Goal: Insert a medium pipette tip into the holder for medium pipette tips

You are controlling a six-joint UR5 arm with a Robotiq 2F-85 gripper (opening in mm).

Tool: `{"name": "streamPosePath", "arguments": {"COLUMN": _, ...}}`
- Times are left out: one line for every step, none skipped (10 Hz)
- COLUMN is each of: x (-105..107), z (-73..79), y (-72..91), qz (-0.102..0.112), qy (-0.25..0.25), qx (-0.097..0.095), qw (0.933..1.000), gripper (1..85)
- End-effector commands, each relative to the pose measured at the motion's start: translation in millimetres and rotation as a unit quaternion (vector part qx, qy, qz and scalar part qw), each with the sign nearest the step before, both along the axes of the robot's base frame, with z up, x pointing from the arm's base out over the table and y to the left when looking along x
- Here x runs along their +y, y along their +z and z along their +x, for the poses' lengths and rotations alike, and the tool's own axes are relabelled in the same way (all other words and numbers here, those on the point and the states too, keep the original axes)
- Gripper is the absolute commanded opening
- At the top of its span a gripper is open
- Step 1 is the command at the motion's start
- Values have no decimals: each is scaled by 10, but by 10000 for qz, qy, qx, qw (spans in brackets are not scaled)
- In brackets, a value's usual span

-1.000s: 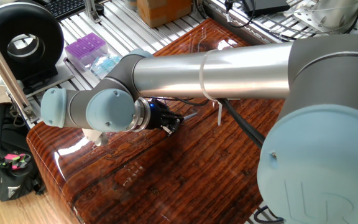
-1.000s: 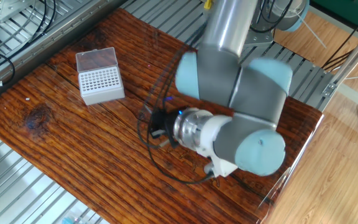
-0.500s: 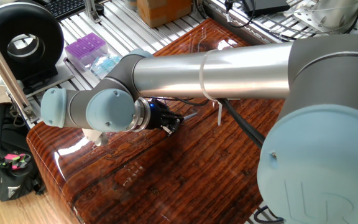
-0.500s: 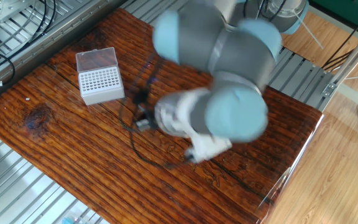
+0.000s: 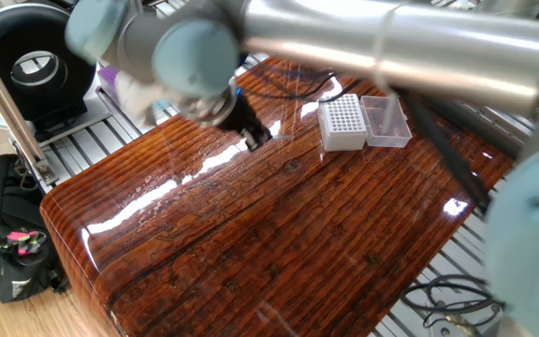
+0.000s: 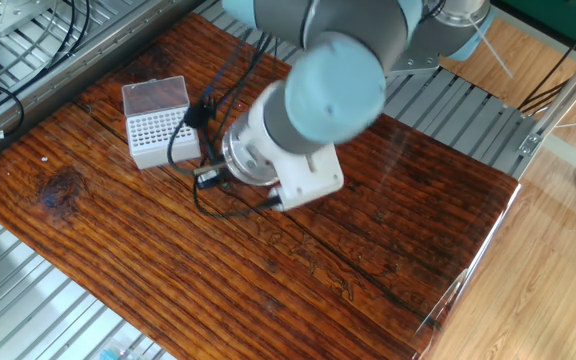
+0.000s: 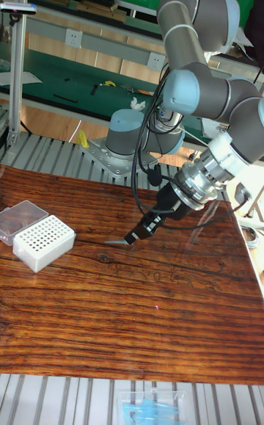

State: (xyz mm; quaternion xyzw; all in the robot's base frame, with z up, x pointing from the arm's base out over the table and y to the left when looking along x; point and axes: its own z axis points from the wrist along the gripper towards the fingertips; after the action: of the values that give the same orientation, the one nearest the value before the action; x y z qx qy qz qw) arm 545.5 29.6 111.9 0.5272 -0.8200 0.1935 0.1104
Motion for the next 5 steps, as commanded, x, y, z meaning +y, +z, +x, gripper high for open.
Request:
{"name": "streamPosePath", "arguments": {"x": 67, "z": 39, "y": -8, "qz": 318, "qy": -63, "qx": -178, "qw": 9993, "gripper": 10}}
{"name": "streamPosePath", "arguments": {"x": 155, "z": -56, "y": -46, "qz": 501, "qy": -195, "qx": -32, "qw": 9986, "gripper": 10}}
{"name": "streamPosePath", "arguments": {"x": 129, "z": -124, "y": -36, "qz": 445, "qy": -289, "qx": 69, "qw": 9986, "gripper": 10}}
{"name": "streamPosePath", "arguments": {"x": 59, "z": -128, "y": -8, "qz": 300, "qy": -328, "qx": 56, "qw": 9990, "gripper": 10}}
{"name": "streamPosePath", "arguments": {"x": 81, "z": -108, "y": -18, "qz": 347, "qy": -347, "qx": 7, "qw": 9988, "gripper": 10}}
